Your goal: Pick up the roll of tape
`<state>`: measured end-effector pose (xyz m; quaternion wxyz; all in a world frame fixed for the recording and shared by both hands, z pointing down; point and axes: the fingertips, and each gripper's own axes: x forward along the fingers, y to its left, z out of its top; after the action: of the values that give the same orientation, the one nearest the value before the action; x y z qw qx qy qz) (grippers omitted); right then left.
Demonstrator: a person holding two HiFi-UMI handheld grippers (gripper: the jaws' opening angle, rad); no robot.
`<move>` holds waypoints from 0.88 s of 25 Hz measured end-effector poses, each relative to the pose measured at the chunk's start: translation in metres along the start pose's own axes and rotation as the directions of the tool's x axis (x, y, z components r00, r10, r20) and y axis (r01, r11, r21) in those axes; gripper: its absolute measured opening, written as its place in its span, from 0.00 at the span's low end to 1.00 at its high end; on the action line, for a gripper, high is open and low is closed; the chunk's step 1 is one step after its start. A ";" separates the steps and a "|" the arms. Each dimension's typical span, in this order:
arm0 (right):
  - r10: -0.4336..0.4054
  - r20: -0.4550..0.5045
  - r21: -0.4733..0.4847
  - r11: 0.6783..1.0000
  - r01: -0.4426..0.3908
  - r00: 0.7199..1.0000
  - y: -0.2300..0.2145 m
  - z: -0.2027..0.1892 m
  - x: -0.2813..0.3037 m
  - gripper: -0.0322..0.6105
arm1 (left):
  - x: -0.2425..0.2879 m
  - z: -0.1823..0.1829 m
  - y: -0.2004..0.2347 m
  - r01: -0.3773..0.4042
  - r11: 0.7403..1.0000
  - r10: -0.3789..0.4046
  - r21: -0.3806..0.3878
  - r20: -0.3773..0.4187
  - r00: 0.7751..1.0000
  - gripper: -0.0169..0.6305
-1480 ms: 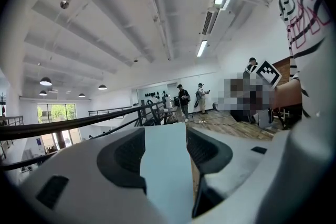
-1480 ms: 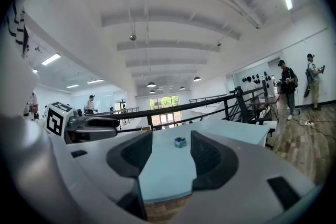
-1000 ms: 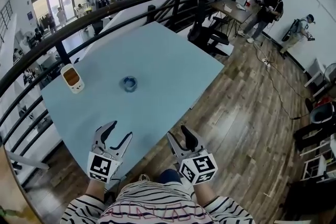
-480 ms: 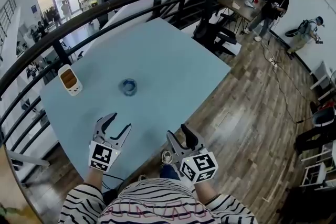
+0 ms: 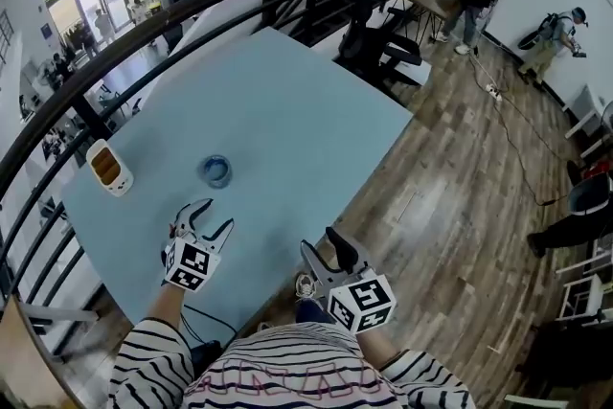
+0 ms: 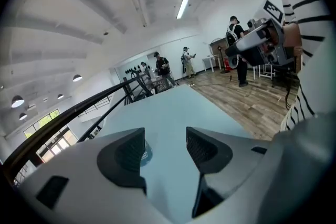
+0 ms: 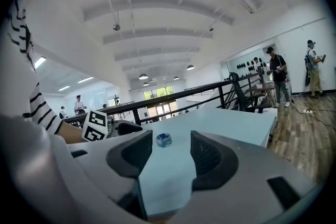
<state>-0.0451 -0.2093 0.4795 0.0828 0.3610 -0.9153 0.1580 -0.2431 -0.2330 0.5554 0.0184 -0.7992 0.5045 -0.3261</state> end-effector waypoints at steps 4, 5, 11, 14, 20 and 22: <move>-0.018 -0.007 0.007 1.000 0.018 1.000 -0.019 -0.003 0.003 0.39 | 0.035 -0.012 0.012 0.001 1.000 -0.001 -0.003 -0.057 0.998 0.37; -0.024 -0.008 0.010 1.000 0.024 1.000 -0.022 -0.004 0.004 0.39 | 0.043 -0.017 0.016 0.003 1.000 -0.003 0.000 -0.076 0.997 0.37; -0.053 -0.026 0.038 0.998 0.054 0.998 -0.043 -0.010 0.005 0.39 | 0.087 -0.039 0.031 0.050 0.999 -0.046 0.016 -0.201 0.979 0.37; -0.065 -0.038 0.052 0.996 0.067 0.997 -0.055 -0.012 0.007 0.39 | 0.107 -0.052 0.036 0.074 0.997 -0.066 0.020 -0.274 0.960 0.37; -0.093 -0.060 0.067 0.993 0.097 0.994 -0.071 -0.019 0.006 0.39 | 0.139 -0.075 0.051 0.112 0.991 -0.074 0.068 -0.410 0.909 0.37; -0.103 -0.066 0.069 0.992 0.107 0.992 -0.077 -0.020 0.005 0.39 | 0.149 -0.079 0.054 0.132 0.988 -0.084 0.078 -0.446 0.891 0.37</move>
<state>0.0052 -0.2590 0.5173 0.1064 0.4064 -0.8857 0.1977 -0.2877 -0.3576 0.6729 -0.0721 -0.7292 0.4324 -0.5255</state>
